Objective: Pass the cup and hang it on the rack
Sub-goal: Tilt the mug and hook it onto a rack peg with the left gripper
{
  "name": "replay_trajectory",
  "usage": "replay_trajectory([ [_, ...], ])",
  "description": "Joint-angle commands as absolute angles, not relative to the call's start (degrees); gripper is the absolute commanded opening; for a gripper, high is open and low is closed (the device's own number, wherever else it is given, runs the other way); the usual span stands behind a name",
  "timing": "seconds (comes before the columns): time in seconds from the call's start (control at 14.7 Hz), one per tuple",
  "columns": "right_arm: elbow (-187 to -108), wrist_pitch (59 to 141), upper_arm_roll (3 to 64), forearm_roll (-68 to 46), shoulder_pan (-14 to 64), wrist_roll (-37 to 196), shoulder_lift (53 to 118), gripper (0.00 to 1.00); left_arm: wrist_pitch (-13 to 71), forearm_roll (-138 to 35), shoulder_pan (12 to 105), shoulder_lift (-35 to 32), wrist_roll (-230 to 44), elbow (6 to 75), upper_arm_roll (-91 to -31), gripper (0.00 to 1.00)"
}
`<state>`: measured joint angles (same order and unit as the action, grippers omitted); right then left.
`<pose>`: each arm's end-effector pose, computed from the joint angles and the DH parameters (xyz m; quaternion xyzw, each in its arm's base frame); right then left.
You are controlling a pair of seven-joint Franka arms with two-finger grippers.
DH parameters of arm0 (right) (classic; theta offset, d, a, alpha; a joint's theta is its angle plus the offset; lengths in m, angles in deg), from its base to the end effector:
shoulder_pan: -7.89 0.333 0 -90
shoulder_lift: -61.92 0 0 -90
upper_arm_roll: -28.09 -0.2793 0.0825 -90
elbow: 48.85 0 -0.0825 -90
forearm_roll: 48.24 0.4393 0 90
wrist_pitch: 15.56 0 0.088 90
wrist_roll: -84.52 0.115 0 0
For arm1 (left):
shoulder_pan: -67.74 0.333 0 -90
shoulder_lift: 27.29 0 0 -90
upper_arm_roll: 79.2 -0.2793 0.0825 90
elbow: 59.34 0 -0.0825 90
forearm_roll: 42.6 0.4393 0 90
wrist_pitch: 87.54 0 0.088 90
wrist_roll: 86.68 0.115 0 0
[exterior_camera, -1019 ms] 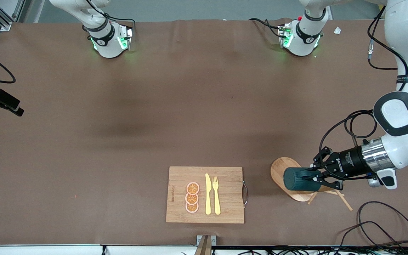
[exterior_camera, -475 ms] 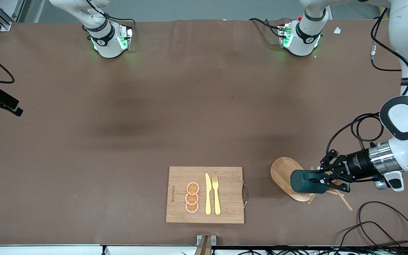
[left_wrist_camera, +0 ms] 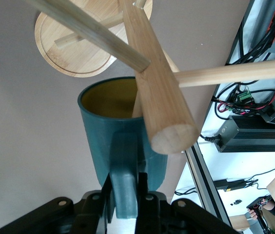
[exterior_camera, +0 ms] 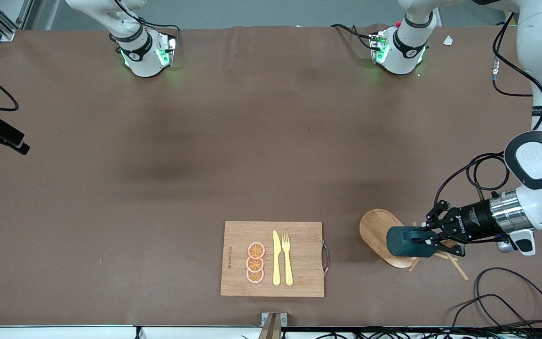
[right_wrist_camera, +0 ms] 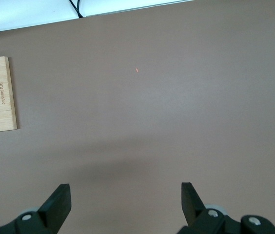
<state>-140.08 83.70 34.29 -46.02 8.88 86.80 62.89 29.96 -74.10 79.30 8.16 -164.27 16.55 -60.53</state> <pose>0.6286 -0.0530 0.5733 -0.9957 0.0670 -0.0621 0.0168 0.7677 -0.0793 0.3583 0.6775 0.6516 -0.1793 0.2903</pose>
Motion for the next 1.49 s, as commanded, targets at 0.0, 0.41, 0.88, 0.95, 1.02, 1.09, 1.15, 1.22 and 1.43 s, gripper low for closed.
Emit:
replay_trajectory([
  [0.0,-140.2,83.3,33.8,-46.5,8.2,86.9,62.4,1.00,30.4,-76.5,79.9,8.2,-163.0,16.9,-60.1,0.06],
  [0.41,-140.2,83.3,33.8,-46.5,8.0,85.9,62.4,1.00,30.4,-77.1,80.1,8.4,-163.0,16.8,-60.1,0.09],
  [0.88,-140.2,80.7,33.5,-46.5,7.3,83.6,62.1,1.00,30.4,-77.0,80.3,8.6,-163.1,16.9,-60.1,0.14],
  [0.95,-140.2,80.7,33.5,-46.5,7.0,83.6,62.0,1.00,30.4,-77.0,80.3,8.7,-163.1,16.8,-60.1,0.18],
  [1.02,-140.2,80.6,33.3,-46.4,6.4,83.5,61.8,1.00,30.4,-77.0,80.3,8.7,-163.1,16.8,-60.1,0.31],
  [1.09,-140.2,80.6,33.2,-46.4,6.3,82.9,61.7,1.00,30.4,-77.0,80.4,8.7,-163.1,16.8,-60.1,0.50],
  [1.15,-140.3,80.6,33.2,-46.4,6.3,82.7,61.6,1.00,30.4,-76.9,80.3,8.7,-163.1,16.8,-60.1,0.74],
  [1.22,-140.3,80.6,33.3,-46.4,6.2,82.7,61.6,1.00,30.4,-77.0,80.3,8.6,-163.5,16.8,-60.1,0.91],
  [1.43,-140.4,80.6,33.4,-46.4,6.7,82.7,61.6,1.00,29.7,-77.0,80.3,7.9,-163.8,16.6,-60.0,1.00],
])
